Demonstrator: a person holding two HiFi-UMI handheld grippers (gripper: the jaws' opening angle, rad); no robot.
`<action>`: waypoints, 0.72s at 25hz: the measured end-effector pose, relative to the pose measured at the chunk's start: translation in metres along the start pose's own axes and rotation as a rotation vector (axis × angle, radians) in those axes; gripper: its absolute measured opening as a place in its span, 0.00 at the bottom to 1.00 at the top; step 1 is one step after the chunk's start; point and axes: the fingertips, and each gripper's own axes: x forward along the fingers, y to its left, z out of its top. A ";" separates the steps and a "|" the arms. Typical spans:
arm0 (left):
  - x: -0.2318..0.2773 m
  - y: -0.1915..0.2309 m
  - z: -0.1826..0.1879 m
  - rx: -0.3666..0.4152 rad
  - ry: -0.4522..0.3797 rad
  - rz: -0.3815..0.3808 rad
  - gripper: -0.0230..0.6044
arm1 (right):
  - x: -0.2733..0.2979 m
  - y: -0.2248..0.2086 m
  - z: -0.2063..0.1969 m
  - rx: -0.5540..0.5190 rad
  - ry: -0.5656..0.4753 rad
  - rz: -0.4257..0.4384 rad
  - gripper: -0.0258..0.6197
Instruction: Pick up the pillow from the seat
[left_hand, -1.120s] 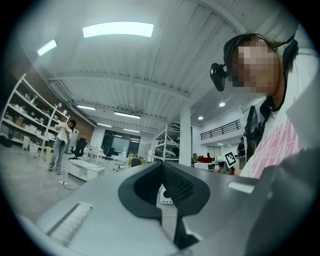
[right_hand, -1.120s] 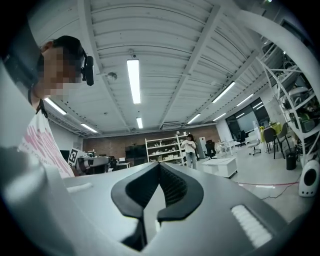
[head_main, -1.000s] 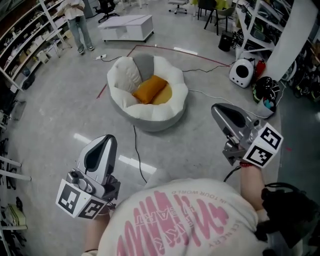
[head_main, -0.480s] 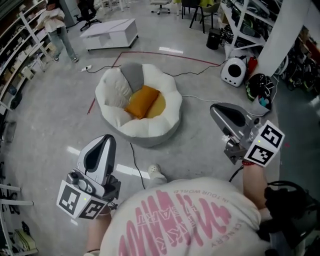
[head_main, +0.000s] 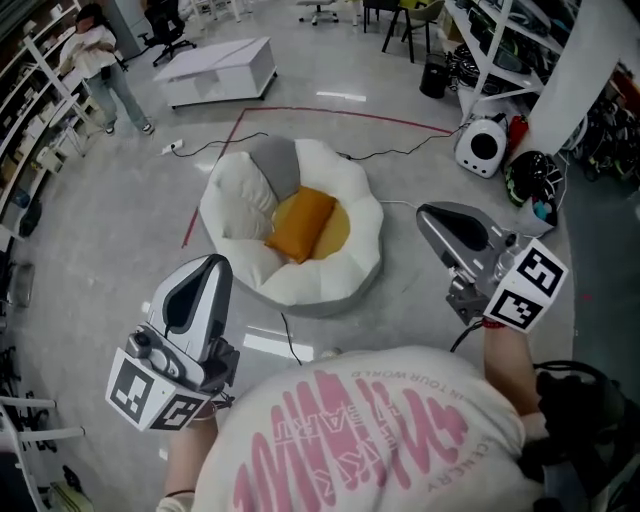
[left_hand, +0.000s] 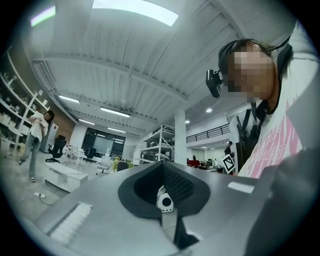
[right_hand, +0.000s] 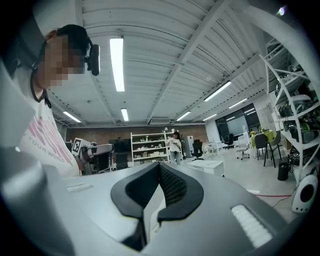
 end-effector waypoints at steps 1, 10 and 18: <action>0.006 0.014 0.000 0.009 0.005 0.000 0.07 | 0.011 -0.007 0.001 0.012 -0.014 -0.004 0.05; 0.031 0.080 -0.030 -0.029 0.048 0.017 0.07 | 0.059 -0.042 -0.006 0.061 -0.040 -0.036 0.05; 0.060 0.129 -0.044 -0.068 0.072 0.036 0.07 | 0.114 -0.080 -0.007 0.099 0.014 -0.022 0.05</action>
